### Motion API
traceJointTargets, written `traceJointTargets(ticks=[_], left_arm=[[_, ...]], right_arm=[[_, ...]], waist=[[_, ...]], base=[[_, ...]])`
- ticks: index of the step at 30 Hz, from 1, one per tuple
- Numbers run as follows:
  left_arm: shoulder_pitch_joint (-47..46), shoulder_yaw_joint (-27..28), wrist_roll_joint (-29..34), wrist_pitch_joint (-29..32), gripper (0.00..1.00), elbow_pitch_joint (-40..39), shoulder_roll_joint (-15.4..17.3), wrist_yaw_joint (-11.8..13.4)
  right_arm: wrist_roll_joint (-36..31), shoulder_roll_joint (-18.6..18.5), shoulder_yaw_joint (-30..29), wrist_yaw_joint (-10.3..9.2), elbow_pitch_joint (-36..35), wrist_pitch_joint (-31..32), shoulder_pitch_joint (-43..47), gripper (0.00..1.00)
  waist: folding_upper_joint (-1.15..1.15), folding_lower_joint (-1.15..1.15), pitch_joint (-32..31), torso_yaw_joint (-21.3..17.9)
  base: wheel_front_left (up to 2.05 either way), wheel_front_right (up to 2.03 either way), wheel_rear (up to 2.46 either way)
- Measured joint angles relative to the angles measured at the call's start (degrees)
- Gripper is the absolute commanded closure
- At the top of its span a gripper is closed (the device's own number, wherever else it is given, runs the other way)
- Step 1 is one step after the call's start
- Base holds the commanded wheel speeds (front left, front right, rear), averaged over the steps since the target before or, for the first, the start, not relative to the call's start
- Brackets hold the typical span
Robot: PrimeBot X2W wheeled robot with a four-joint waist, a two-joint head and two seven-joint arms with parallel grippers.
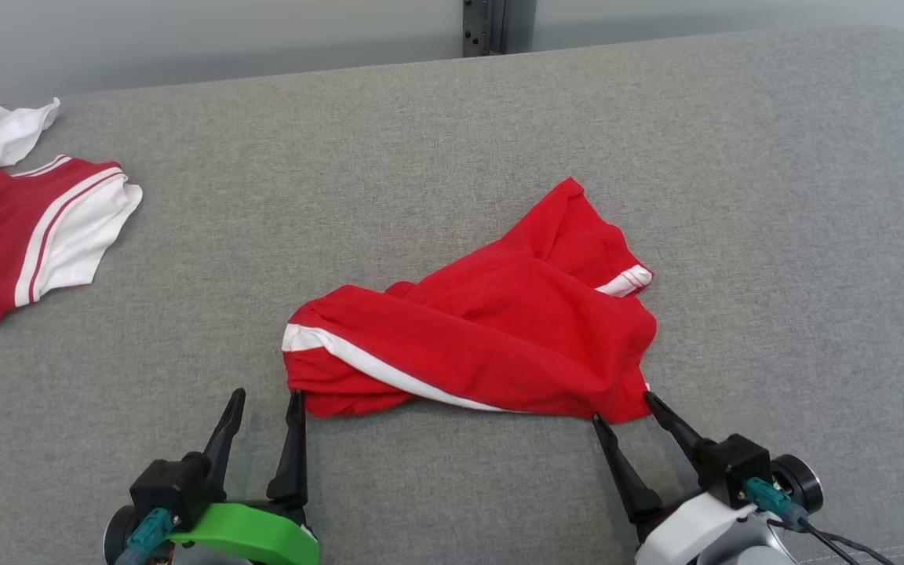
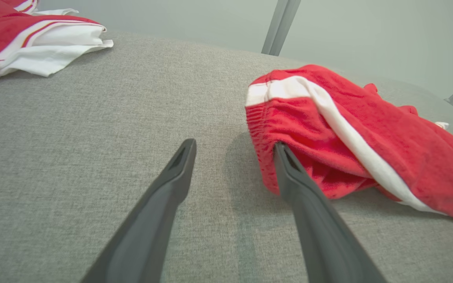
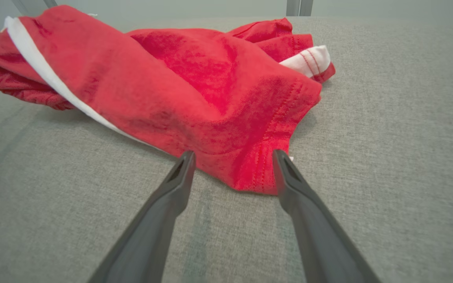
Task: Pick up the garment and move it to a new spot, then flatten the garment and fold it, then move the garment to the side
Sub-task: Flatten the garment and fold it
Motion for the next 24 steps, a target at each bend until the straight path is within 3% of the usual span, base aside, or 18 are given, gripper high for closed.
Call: traceJointTargets(ticks=[1,3,8,10,24], left_arm=[[0.12,0.05,0.51,0.0,0.0,-0.18,-0.32,-0.1],[0.13,0.18,1.3,-0.05,0.0,-0.66,-0.87,-0.47],[0.13,0.85,2.42,-0.09,0.0,-1.51,-1.77,-1.02],[0.13,1.32,2.71,-0.08,0.0,-1.91,-2.03,-1.21],[0.14,3.46,5.71,-0.08,0.0,-4.64,-4.76,-2.96]], right_arm=[[0.56,-0.01,0.25,0.0,0.9,0.01,-0.82,0.07],[0.69,-0.25,1.19,0.01,2.75,0.0,-2.55,0.46],[1.38,-0.67,3.14,0.0,6.81,0.0,-6.14,0.78],[1.43,-0.9,3.14,0.0,7.39,0.01,-7.17,1.0],[0.91,-4.25,-1.52,0.0,4.01,0.85,-12.82,1.0]], waist=[[0.0,0.0,-0.13,0.21],[0.0,0.0,-0.33,0.64],[0.0,0.0,-0.66,1.81],[0.0,0.0,-0.65,2.28],[0.0,0.0,-0.07,4.72]], base=[[0.0,0.0,0.0],[0.0,0.0,0.0],[0.0,0.0,0.0],[0.0,0.0,0.0],[0.0,0.0,0.0]])
